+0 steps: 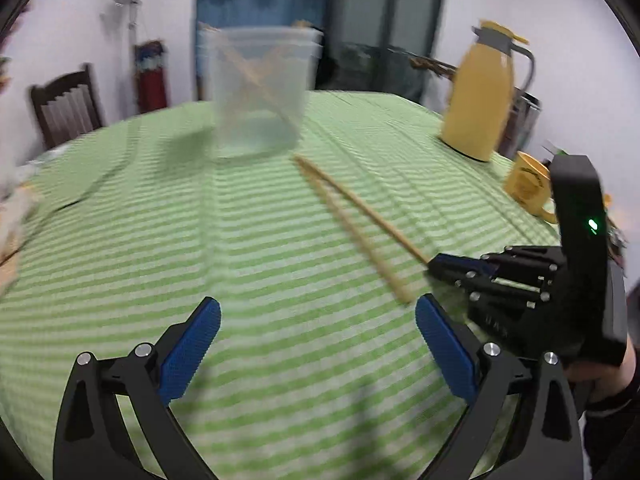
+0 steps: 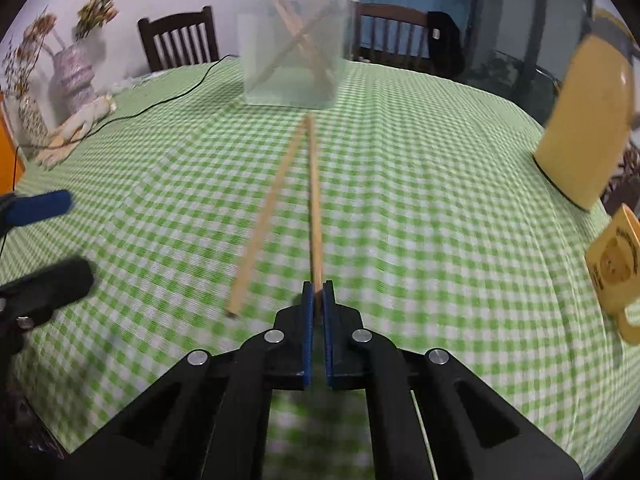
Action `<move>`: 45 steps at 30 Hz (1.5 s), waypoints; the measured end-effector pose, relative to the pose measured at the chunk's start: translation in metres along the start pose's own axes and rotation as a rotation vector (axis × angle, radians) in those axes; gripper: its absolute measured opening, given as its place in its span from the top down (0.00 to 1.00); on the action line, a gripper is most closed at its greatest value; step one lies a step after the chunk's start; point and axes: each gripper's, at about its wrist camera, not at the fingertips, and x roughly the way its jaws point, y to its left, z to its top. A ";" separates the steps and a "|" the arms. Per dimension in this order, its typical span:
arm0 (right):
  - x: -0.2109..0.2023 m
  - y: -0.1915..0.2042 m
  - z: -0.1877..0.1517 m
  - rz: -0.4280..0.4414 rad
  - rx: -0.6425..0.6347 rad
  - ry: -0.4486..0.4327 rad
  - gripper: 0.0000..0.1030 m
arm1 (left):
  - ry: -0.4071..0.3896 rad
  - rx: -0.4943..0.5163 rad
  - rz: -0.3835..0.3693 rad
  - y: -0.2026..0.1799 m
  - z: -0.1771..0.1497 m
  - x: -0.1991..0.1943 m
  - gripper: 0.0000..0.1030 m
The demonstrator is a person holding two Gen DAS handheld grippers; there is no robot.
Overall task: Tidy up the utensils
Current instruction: 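Close the left tool on one chopstick while the right tool grasps the other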
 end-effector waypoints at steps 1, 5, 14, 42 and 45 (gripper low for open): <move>-0.002 -0.006 -0.003 -0.010 0.008 -0.001 0.95 | 0.014 0.012 -0.008 -0.007 0.004 0.010 0.12; -0.011 -0.029 -0.014 -0.046 0.054 -0.002 0.96 | 0.061 0.050 -0.060 -0.032 0.015 0.041 0.17; -0.024 -0.046 -0.031 -0.036 0.060 -0.020 0.96 | 0.116 0.133 0.030 -0.044 0.005 0.064 0.93; -0.027 -0.012 -0.040 0.041 0.008 -0.056 0.86 | 0.134 0.093 0.015 -0.009 -0.032 0.014 0.90; -0.027 -0.009 -0.040 0.048 0.003 -0.055 0.95 | 0.134 0.087 0.023 -0.007 -0.031 0.014 0.96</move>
